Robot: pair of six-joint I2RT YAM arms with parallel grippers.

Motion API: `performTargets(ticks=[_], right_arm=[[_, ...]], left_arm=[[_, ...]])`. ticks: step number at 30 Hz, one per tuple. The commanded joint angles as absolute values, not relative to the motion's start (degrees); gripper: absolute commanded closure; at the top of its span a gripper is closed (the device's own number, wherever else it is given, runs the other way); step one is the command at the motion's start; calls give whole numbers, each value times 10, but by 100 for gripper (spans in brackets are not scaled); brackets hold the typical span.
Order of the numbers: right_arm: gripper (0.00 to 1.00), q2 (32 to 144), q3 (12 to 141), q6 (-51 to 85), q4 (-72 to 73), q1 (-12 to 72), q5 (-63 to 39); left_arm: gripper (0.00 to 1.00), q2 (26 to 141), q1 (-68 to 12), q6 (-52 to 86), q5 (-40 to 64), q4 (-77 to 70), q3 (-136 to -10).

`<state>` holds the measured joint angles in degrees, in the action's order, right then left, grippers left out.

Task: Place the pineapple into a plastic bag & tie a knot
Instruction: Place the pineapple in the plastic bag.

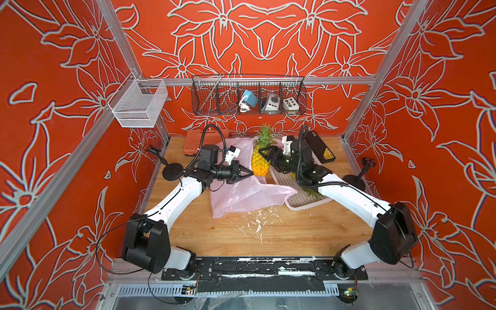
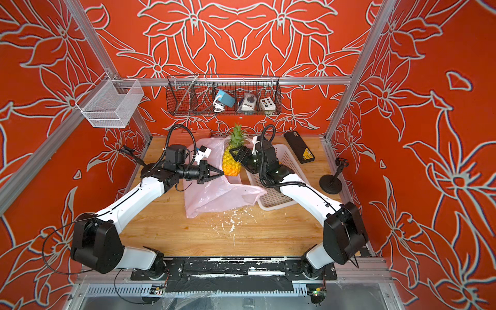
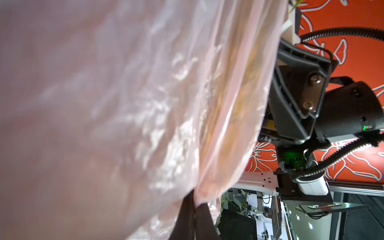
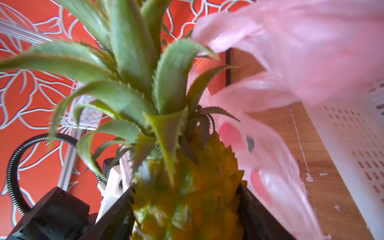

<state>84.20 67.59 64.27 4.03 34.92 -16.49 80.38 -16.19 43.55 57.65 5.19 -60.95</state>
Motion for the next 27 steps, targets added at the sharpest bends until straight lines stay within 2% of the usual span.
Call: performTargets(ticks=[1, 4, 9, 12, 14, 18, 20, 24, 27], right_arm=[[66, 791, 705, 594, 22, 342, -178], [65, 781, 713, 538, -39, 315, -200], [66, 784, 707, 495, -29, 279, -293], [65, 776, 730, 443, -63, 276, -316], [65, 774, 727, 456, -69, 273, -313], [64, 781, 621, 563, 88, 287, -335], [63, 794, 596, 571, 81, 288, -317], [62, 836, 597, 572, 64, 290, -326], [61, 869, 613, 579, 59, 301, -329]], left_arm=[[100, 807, -187, 514, 576, -87, -609], [100, 830, -191, 541, 583, -124, -605], [100, 862, -190, 636, 622, -239, -608], [100, 863, -191, 624, 649, -215, -640], [100, 858, -190, 612, 641, -200, -643], [100, 877, -192, 665, 626, -294, -607], [100, 888, -192, 692, 625, -340, -588], [100, 886, -191, 620, 598, -267, -570], [100, 894, -191, 605, 589, -279, -550]])
